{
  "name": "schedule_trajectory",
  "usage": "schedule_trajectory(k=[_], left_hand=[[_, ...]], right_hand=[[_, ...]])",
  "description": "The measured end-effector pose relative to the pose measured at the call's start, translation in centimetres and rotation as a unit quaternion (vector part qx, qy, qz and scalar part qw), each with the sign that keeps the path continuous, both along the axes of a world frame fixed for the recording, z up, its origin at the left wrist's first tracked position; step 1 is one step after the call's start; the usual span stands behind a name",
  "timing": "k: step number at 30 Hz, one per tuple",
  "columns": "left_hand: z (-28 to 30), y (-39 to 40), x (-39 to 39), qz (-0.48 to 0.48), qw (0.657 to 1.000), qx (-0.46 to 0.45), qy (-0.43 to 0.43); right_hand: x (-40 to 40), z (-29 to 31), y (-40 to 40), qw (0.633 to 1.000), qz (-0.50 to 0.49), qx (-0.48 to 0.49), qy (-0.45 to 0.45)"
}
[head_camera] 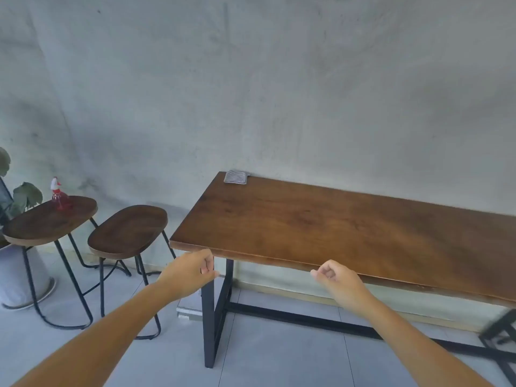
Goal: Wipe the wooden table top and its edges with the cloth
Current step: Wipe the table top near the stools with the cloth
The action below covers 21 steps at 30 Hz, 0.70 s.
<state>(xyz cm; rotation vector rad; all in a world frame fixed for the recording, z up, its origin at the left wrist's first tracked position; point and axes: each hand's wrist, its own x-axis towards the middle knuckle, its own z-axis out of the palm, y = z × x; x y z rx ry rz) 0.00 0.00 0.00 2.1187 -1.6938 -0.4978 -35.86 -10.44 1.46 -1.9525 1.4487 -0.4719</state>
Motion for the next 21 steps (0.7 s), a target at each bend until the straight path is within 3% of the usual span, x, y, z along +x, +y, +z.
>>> schedule_trajectory(k=[10, 21], left_hand=[[-2.3, -5.9, 6.9, 0.032, 0.999, -0.009, 0.003], [-4.3, -17.3, 13.4, 0.095, 0.995, 0.0, 0.02]], right_hand=[[8.9, -1.1, -6.0, 0.999, 0.025, 0.03, -0.007], [18.0, -3.4, -20.8, 0.994, 0.112, 0.01, 0.009]])
